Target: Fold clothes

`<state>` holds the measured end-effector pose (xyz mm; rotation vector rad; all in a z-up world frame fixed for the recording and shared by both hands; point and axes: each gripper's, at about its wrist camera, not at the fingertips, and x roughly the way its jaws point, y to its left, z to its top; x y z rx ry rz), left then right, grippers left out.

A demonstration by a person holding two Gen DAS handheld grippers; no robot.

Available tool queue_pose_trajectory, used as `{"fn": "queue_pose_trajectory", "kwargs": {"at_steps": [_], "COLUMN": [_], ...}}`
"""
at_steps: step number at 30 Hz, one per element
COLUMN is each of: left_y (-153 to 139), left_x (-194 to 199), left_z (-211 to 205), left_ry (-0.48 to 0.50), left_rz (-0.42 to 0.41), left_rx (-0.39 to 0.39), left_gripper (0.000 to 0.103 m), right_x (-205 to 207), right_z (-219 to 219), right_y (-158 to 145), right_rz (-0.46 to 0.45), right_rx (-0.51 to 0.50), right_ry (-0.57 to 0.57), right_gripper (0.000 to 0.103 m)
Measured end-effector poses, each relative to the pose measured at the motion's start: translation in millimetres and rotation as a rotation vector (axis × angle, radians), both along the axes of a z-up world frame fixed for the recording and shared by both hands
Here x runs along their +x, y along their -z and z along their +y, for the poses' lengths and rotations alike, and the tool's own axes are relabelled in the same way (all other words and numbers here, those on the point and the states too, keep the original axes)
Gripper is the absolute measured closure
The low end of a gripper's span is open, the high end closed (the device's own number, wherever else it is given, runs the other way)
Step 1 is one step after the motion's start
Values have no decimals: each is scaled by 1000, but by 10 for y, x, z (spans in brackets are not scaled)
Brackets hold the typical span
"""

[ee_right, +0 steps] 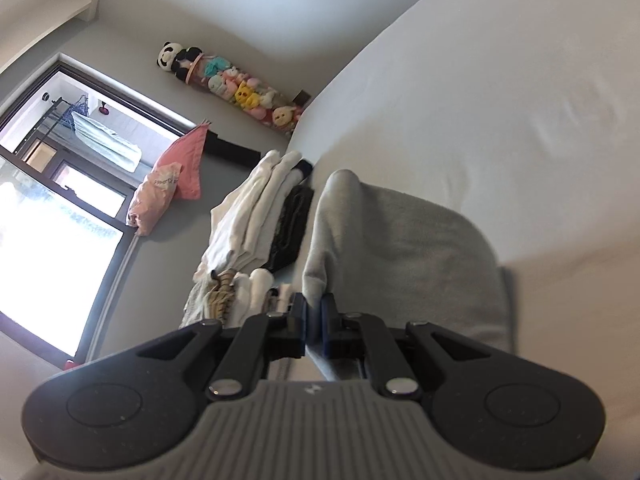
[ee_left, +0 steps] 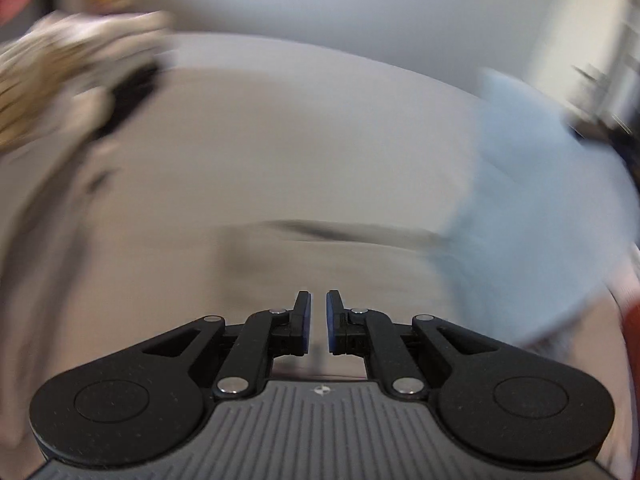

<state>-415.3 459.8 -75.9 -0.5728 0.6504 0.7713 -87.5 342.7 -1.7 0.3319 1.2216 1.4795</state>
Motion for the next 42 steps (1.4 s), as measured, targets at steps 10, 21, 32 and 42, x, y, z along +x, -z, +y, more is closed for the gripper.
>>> {"fn": "queue_pose_trajectory", "kwargs": {"at_steps": [10, 21, 32, 42], "left_y": [321, 409, 212, -58], "left_x": [-511, -557, -649, -482], "left_z": [369, 363, 407, 163], "left_ry": [-175, -198, -240, -114], "left_rz": [-64, -71, -129, -147], "left_rx": [-264, -325, -251, -87], "left_gripper": [95, 95, 95, 95], "right_x": [-821, -1330, -1371, -1220], "right_z": [751, 1119, 1019, 627], "right_y": [495, 1039, 932, 688], "right_rz": [61, -65, -110, -310], "right_rx": [-64, -192, -168, -144], "right_ry": [-90, -144, -181, -135], "right_gripper": [95, 95, 75, 76]}}
